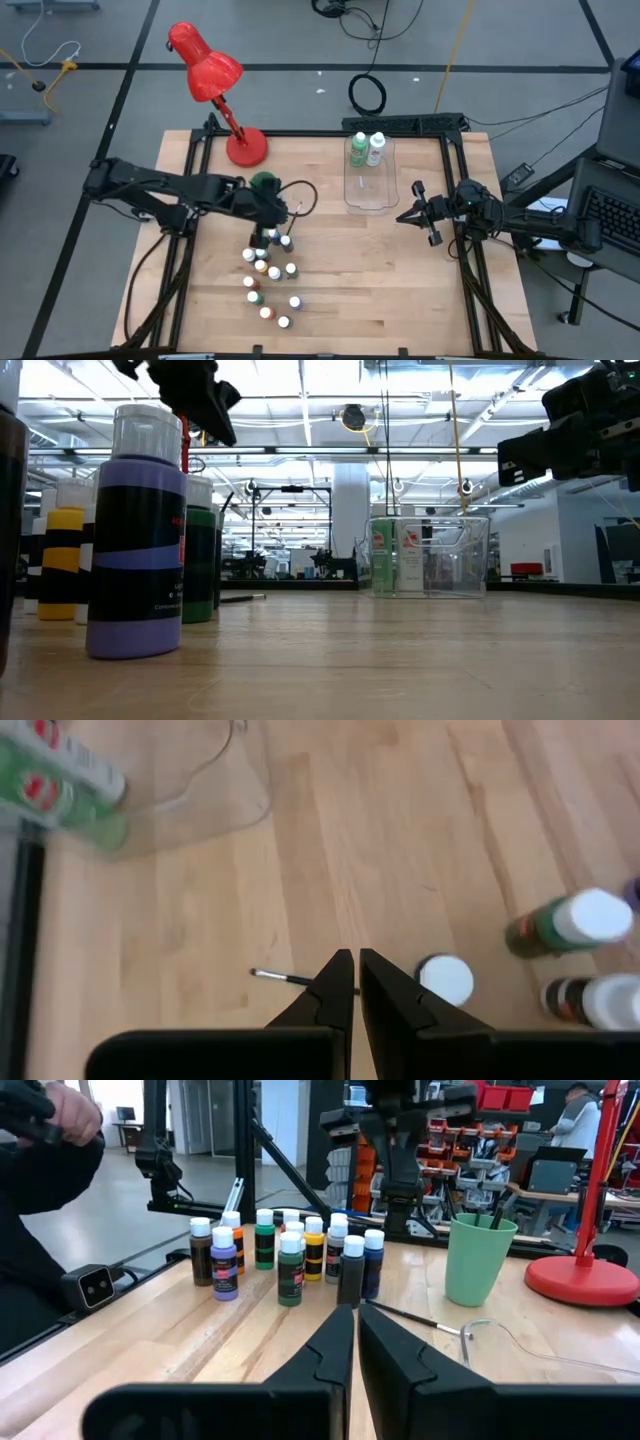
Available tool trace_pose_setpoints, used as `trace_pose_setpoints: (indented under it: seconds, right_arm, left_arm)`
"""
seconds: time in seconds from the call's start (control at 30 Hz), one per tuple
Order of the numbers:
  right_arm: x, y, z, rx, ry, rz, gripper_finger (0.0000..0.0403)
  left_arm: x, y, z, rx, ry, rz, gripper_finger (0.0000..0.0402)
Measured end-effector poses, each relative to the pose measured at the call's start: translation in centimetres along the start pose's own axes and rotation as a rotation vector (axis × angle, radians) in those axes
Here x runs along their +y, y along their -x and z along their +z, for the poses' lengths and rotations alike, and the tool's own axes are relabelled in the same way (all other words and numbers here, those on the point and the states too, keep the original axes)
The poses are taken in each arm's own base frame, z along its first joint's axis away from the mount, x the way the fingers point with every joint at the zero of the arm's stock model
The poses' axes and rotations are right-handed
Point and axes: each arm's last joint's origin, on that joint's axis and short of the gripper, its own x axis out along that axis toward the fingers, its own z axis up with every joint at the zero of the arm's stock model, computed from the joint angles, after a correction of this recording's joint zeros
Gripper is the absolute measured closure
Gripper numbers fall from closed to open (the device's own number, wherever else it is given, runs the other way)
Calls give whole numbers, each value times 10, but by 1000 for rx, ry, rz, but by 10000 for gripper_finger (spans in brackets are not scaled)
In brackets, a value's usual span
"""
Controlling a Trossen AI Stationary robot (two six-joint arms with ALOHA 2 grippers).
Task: Pick & Place Paint Supplies
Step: Put the small black paint bottle into the transparent bin
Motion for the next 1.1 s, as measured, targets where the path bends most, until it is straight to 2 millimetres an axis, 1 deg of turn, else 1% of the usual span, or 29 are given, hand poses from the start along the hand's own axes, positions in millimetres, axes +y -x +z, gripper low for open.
trace_pose_setpoints:
  seconds: [0.13, 0.3, 0.37, 0.47, 0.57, 0.7, 0.8, 0.97, 1.1]
  right_arm:
    - [0, 0, 0, 2, -1, 0, 387]
    - [0, 0, -2, 20, -18, 1, 387]
    - [0, 0, -2, 21, -20, 1, 387]
    - [0, 0, -2, 21, -20, 1, 387]
    - [0, 0, -2, 17, -15, 0, 387]
    - [0, 0, -1, 12, -11, 0, 387]
    - [0, 0, -1, 13, -12, 0, 387]
    - [0, 0, -2, 15, -6, 0, 387]
    - [0, 0, -1, 13, -4, 0, 387]
  left_arm:
    - [-1, -13, 3, 39, 43, -21, 376]
    - [-5, -20, 6, 67, 42, -114, 373]
    - [-6, -21, 3, 99, 52, -137, 362]
    - [-6, -23, 0, 146, 95, -143, 328]
    - [-7, -26, -4, 196, 102, -148, 280]
    - [-13, -32, -2, 189, 88, -155, 214]
    - [-18, -34, 0, 180, 42, -167, 177]
    - [-21, -43, 0, 196, 19, -174, 143]
    - [-24, -60, -2, 246, 3, -181, 130]
